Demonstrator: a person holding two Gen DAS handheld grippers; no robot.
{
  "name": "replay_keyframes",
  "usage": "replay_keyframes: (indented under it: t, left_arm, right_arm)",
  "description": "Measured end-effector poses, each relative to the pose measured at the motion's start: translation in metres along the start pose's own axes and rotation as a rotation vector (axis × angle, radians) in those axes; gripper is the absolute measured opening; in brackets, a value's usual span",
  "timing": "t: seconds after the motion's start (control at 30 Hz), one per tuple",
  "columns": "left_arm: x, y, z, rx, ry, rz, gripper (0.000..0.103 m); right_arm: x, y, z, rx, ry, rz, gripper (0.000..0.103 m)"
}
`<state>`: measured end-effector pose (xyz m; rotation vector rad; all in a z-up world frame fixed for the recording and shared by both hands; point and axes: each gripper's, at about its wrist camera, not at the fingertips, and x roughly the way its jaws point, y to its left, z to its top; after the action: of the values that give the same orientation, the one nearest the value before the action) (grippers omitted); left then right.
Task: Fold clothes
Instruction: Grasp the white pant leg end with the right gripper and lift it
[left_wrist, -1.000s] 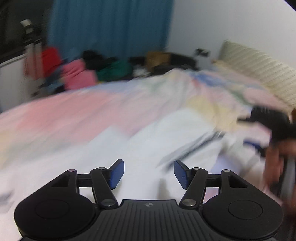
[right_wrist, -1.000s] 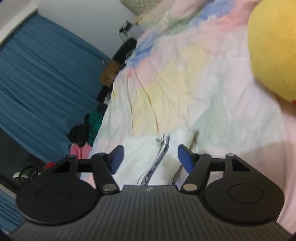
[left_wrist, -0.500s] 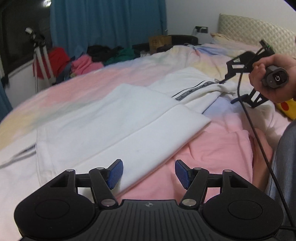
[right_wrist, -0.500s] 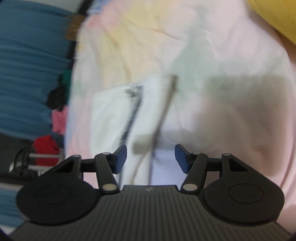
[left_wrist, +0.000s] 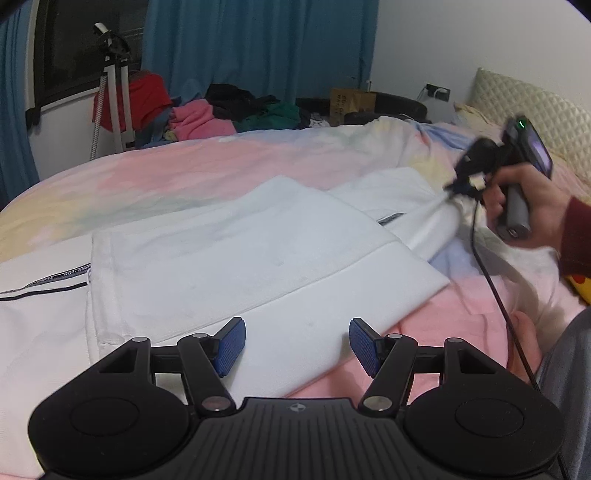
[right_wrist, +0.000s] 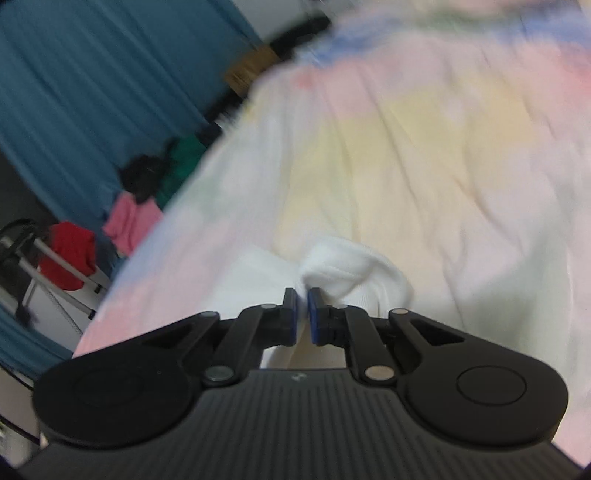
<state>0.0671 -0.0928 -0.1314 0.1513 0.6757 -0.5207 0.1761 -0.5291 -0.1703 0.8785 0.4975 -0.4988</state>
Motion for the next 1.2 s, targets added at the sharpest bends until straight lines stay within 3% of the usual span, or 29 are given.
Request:
replay_keyframes:
  t: [0.1,0.17,0.23,0.3,0.47,0.63,0.87,1.03,1.2]
  left_arm:
    - [0.001,0.003,0.002,-0.024,0.009,0.002,0.065]
    - [0.0,0.003,0.002,-0.038,0.008,0.006,0.065]
    - [-0.002,0.004,0.002,-0.053,0.004,0.004,0.065]
    - [-0.004,0.004,0.003,-0.066,0.0,0.006,0.065]
    - [-0.009,0.008,0.004,-0.082,-0.004,0.003,0.065]
    - [-0.011,0.013,0.003,-0.126,0.002,-0.001,0.065]
    - [-0.011,0.027,0.002,-0.203,0.014,0.021,0.066]
    - [-0.009,0.032,0.002,-0.236,0.014,0.038,0.066]
    - [-0.011,0.03,0.001,-0.239,0.006,0.048,0.066]
  right_arm:
    - [-0.008,-0.014,-0.002,0.04,0.025,0.022,0.015]
    - [-0.019,-0.017,-0.004,0.039,0.02,0.006,0.053]
    - [-0.026,-0.02,-0.005,0.054,0.021,-0.005,0.063]
    - [-0.034,-0.023,-0.005,0.067,0.024,0.017,0.063]
    - [-0.05,-0.009,-0.013,-0.026,0.034,-0.048,0.061]
    - [-0.064,-0.004,-0.022,-0.062,0.064,-0.057,0.06]
    - [-0.036,-0.003,-0.038,-0.07,0.255,-0.117,0.06]
    - [-0.019,0.002,-0.039,-0.055,0.23,-0.15,0.061]
    - [0.0,-0.006,-0.026,0.099,0.179,-0.06,0.061]
